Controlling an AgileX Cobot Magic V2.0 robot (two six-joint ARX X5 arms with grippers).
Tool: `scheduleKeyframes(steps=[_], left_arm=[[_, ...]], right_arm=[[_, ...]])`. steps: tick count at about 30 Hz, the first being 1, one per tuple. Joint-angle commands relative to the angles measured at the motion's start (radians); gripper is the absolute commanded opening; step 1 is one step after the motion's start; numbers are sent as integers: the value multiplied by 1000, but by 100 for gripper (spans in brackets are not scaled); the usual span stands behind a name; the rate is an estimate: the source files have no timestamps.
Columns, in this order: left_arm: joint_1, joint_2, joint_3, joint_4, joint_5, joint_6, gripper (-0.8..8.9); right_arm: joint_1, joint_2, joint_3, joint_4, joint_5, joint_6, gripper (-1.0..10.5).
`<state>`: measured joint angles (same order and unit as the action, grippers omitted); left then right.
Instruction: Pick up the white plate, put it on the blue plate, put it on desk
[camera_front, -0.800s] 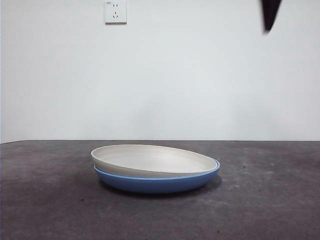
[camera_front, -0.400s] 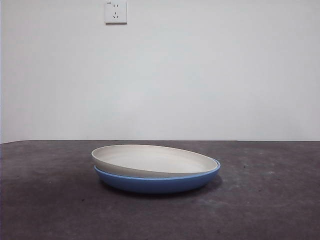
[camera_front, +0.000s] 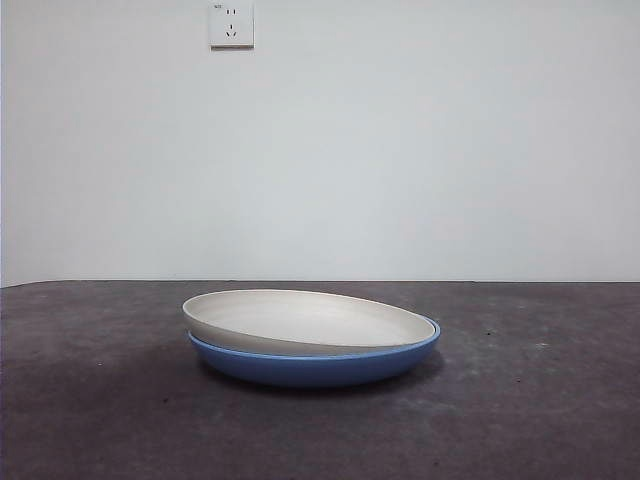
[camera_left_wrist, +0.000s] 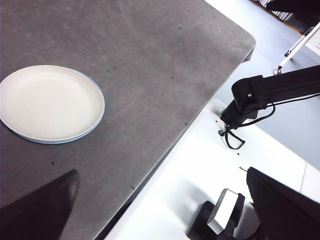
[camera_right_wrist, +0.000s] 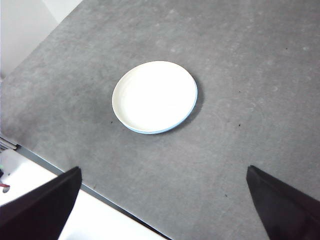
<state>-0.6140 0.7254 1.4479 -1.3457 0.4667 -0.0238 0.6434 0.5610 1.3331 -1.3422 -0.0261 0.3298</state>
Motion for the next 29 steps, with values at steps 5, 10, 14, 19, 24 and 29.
scheduleKeyframes(steps=[5, 10, 14, 19, 24, 29], left_arm=[[-8, 6, 14, 6, -3, -11, 588], [-8, 6, 14, 6, -3, 6, 28], [-8, 6, 14, 7, -3, 6, 16], [-8, 6, 14, 7, -3, 4, 20], [-8, 6, 14, 7, -3, 4, 20], [-5, 6, 13, 3, -3, 4, 20]], right_arm=[[9, -1, 8, -71, -3, -23, 604], [9, -1, 8, -71, 1, -23, 11], [9, -1, 8, -71, 8, -24, 28], [9, -2, 8, -71, 8, -24, 28], [9, -1, 8, -71, 8, -24, 28], [9, -1, 8, -71, 8, -24, 28]])
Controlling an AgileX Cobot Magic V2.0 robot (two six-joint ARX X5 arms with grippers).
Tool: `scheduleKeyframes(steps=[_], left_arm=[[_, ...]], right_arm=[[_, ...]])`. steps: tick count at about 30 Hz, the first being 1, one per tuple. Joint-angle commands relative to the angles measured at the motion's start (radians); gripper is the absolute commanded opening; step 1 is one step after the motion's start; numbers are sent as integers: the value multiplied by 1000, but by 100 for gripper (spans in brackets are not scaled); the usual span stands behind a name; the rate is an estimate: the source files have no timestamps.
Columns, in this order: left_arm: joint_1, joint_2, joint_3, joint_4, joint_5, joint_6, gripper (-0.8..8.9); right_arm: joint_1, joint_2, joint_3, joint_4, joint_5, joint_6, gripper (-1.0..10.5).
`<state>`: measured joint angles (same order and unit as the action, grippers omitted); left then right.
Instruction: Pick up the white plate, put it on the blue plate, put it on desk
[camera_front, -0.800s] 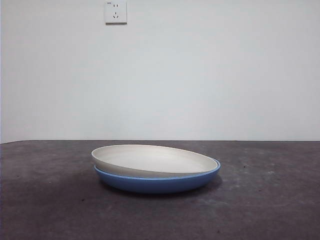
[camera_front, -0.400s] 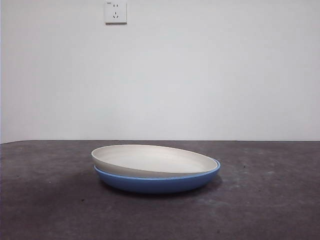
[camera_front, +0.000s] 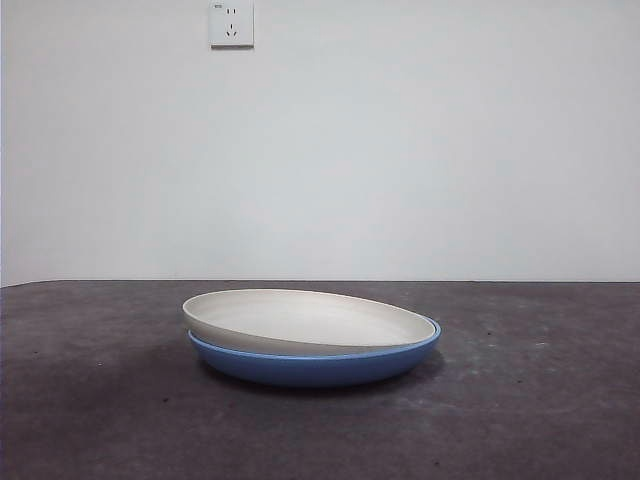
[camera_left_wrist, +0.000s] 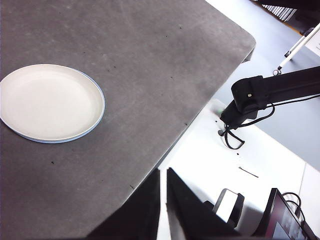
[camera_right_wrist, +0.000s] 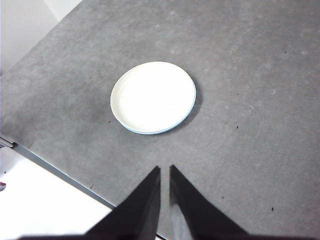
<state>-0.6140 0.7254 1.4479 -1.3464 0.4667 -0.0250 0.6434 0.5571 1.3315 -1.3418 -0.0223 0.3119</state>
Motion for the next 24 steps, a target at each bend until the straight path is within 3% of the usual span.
scheduleKeyframes(steps=[1, 7, 15, 19, 24], left_arm=[[8, 6, 10, 8, -3, 6, 20], [227, -10, -101, 80, 36, 29, 20], [506, -247, -672, 844, 31, -7, 20], [558, -402, -954, 1081, -150, -30, 20], [570, -558, -1219, 1188, -407, -66, 20]], right_arm=[[9, 3, 10, -71, 4, -6, 28], [9, 2, 10, -71, 4, -6, 29], [9, 2, 10, -71, 4, -6, 29], [9, 2, 10, -71, 4, -6, 28], [9, 2, 10, -71, 4, -6, 28]])
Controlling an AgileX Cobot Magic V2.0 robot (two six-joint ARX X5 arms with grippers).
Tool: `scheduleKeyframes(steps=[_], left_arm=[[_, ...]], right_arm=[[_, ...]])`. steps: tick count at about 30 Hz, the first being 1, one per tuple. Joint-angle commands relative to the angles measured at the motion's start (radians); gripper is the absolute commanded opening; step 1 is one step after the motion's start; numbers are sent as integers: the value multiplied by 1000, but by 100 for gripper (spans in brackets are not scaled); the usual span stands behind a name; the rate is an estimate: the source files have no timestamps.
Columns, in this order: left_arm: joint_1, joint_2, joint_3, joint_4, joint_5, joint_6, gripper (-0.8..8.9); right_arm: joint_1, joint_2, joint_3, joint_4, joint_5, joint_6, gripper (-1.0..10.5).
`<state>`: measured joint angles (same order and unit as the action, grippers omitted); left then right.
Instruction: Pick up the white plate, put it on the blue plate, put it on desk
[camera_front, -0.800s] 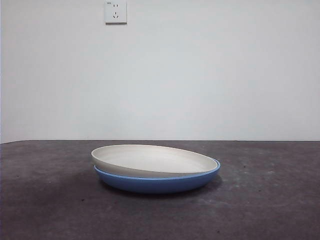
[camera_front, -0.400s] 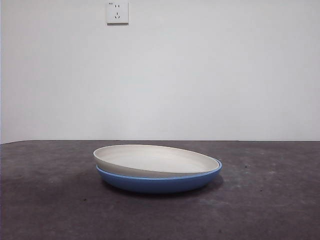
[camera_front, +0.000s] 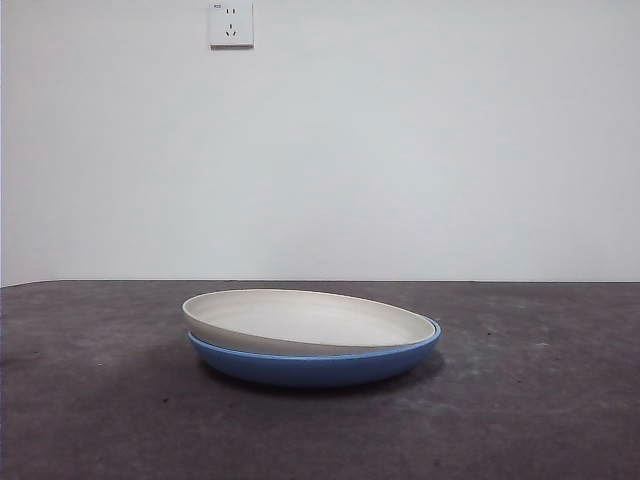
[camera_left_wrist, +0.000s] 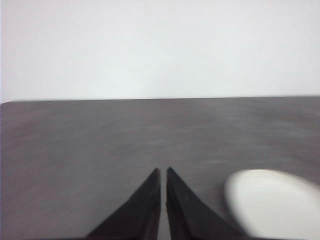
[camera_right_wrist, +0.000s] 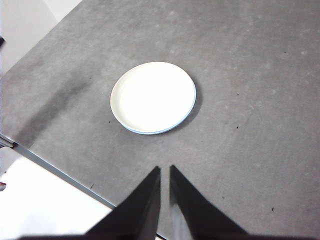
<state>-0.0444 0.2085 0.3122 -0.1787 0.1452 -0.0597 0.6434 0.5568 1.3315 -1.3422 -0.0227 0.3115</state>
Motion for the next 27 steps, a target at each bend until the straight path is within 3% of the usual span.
scheduleKeyframes(steps=[1, 12, 27], left_arm=[[0, -64, -116, 22, -113, -38, 20], [0, -206, -285, 16, -131, -39, 20], [0, -205, -301, -8, -131, -32, 20]], right_arm=[[9, 3, 10, -71, 4, -5, 28], [9, 3, 10, -71, 4, -5, 28], [9, 3, 10, -71, 4, -5, 28]])
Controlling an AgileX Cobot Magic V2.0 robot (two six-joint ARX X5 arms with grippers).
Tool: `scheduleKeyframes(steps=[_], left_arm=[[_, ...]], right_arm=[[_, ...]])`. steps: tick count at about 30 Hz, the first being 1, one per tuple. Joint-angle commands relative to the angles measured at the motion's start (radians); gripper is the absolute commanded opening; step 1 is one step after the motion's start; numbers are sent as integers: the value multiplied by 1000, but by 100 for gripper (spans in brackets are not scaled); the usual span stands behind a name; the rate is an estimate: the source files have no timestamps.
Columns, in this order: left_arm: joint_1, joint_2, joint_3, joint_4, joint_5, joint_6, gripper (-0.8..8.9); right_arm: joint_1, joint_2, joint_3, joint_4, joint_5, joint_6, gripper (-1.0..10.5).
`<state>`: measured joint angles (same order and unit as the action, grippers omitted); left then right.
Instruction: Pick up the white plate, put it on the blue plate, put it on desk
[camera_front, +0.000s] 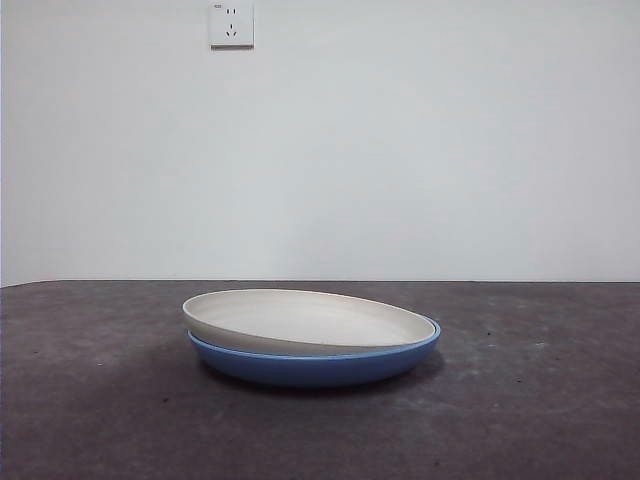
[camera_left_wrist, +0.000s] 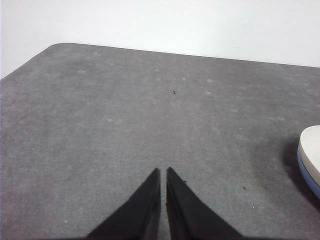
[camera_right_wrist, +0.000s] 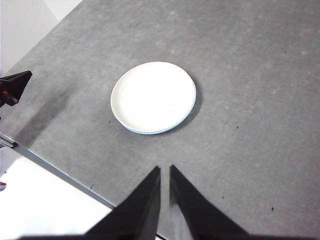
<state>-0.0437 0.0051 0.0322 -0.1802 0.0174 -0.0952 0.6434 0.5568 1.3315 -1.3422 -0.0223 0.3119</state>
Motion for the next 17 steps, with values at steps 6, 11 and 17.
scheduleKeyframes(steps=[6, 11, 17], left_arm=[[0, -2, -21, -7, -3, 3, 20], [0, -2, -21, -7, -3, 3, 20], [0, -2, -21, -7, -3, 3, 20]], right_arm=[[9, 3, 10, -71, 4, -6, 28], [9, 3, 10, -71, 4, -6, 28], [-38, 3, 8, -70, 36, -125, 29]])
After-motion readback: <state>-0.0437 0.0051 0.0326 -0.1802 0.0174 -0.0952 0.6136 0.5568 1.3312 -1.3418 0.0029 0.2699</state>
